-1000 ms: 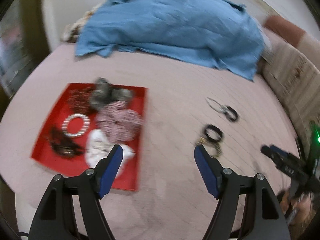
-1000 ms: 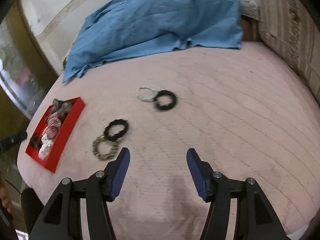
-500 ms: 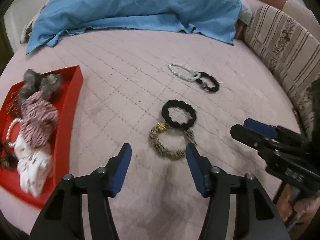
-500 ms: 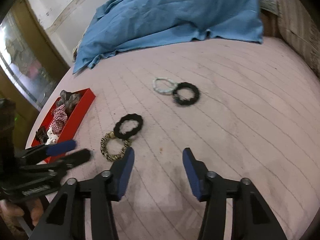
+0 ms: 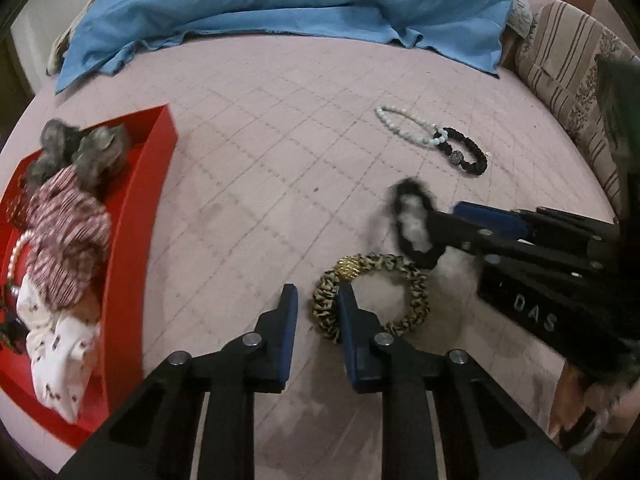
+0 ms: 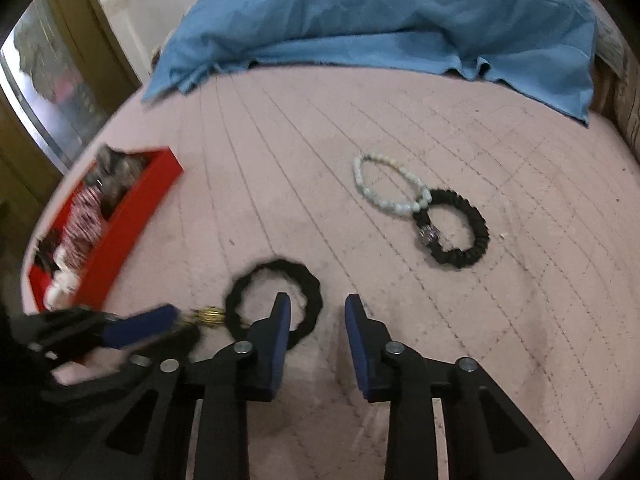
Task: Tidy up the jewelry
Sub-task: 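Grasp the leopard hair tie with the left tool while the right grasps the black hair tie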
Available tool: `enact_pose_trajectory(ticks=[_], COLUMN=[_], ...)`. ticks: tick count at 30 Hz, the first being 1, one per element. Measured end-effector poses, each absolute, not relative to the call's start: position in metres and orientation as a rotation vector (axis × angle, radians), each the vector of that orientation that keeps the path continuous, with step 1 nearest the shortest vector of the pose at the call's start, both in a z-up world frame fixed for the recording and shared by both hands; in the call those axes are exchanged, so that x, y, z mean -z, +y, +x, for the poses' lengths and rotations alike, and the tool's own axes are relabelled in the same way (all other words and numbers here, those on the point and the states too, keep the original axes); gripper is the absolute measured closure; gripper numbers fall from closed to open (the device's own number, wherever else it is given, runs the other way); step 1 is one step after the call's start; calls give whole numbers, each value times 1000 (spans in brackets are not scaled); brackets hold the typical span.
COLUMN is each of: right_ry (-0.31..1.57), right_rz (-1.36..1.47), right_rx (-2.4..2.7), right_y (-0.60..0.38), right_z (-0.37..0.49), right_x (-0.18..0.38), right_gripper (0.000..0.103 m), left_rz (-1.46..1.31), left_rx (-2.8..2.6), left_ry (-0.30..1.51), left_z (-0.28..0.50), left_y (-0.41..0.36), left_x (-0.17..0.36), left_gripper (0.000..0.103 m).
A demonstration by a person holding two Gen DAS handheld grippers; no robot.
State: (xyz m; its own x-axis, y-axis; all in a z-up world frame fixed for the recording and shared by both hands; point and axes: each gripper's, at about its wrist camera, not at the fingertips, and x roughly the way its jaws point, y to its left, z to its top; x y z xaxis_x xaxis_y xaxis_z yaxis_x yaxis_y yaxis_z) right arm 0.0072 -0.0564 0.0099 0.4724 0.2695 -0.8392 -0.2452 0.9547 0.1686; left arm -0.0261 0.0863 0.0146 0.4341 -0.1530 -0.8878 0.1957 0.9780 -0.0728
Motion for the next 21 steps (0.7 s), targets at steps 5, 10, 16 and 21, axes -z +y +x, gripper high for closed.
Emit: enact_pose_trajectory(ticks=[5, 10, 16, 21], right_ry=[1052, 1044, 1017, 1015], right_rz=[49, 145, 185, 188], right_rx=[-246, -254, -279, -271], right_y=[-86, -110, -112, -125], right_z=[-5, -6, -11, -31], right_x=[-9, -11, -21, -23], right_gripper=[75, 75, 72, 57], left_rz=[12, -15, -32, -23], left_rx=[232, 248, 262, 282], left_ry=[1098, 1096, 1089, 1071], left_z=[-33, -28, -24, -27], left_y=[92, 90, 84, 81], left_x=[-15, -14, -12, -11], left_gripper=[83, 73, 62, 56])
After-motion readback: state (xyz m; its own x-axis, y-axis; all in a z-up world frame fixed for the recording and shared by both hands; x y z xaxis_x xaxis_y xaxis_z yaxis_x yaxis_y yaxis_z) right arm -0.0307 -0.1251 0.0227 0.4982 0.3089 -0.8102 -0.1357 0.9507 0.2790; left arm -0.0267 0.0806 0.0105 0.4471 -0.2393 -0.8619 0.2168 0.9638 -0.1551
